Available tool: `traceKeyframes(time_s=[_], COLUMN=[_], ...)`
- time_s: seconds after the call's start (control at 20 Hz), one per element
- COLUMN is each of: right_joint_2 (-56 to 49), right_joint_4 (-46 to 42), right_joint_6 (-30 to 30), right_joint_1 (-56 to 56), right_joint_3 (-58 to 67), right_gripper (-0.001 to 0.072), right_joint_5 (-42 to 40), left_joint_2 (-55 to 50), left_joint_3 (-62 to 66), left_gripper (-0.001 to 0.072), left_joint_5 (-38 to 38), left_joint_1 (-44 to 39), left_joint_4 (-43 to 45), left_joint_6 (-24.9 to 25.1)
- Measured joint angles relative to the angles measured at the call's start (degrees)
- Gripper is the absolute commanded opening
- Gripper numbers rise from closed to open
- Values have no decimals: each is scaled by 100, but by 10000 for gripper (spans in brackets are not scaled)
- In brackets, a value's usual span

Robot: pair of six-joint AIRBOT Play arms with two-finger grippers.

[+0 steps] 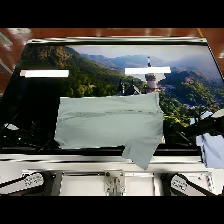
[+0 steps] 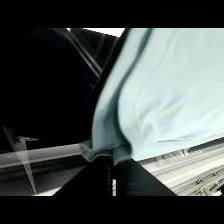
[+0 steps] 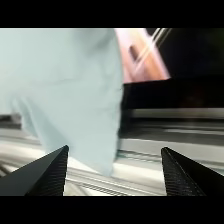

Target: Fold the shirts.

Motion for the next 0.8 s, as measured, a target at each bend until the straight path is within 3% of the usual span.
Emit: traceKeyframes(time_s=[0.15, 0.25, 0.5, 0.55, 0.6, 0.7, 0.8], right_joint_2=[0, 0, -160, -227, -284, -372, -378], right_joint_4=[369, 518, 785, 848, 868, 800, 778], right_joint_6=[-127, -168, -223, -225, -227, -234, -251], right_joint_1=[-2, 0, 109, 236, 387, 706, 938], right_joint_3=[-656, -925, -1207, -1228, -1241, -1261, -1226], right_gripper=[679, 616, 609, 536, 319, 60, 60], right_joint_5=[-586, -942, -1436, -1464, -1528, -1751, -1773], left_joint_2=[72, 127, 184, 188, 192, 197, 210], left_joint_3=[0, 0, 0, 0, 0, 2, 59], left_gripper=[35, 35, 35, 34, 34, 34, 34], left_joint_5=[-15, -74, -138, -142, -146, -177, -205], left_joint_1=[-2, -4, -4, -2, -2, -4, -4], left_joint_4=[-2, -4, -22, -22, -22, -24, -26], left_joint_6=[-2, -2, -2, -2, -2, -2, -2])
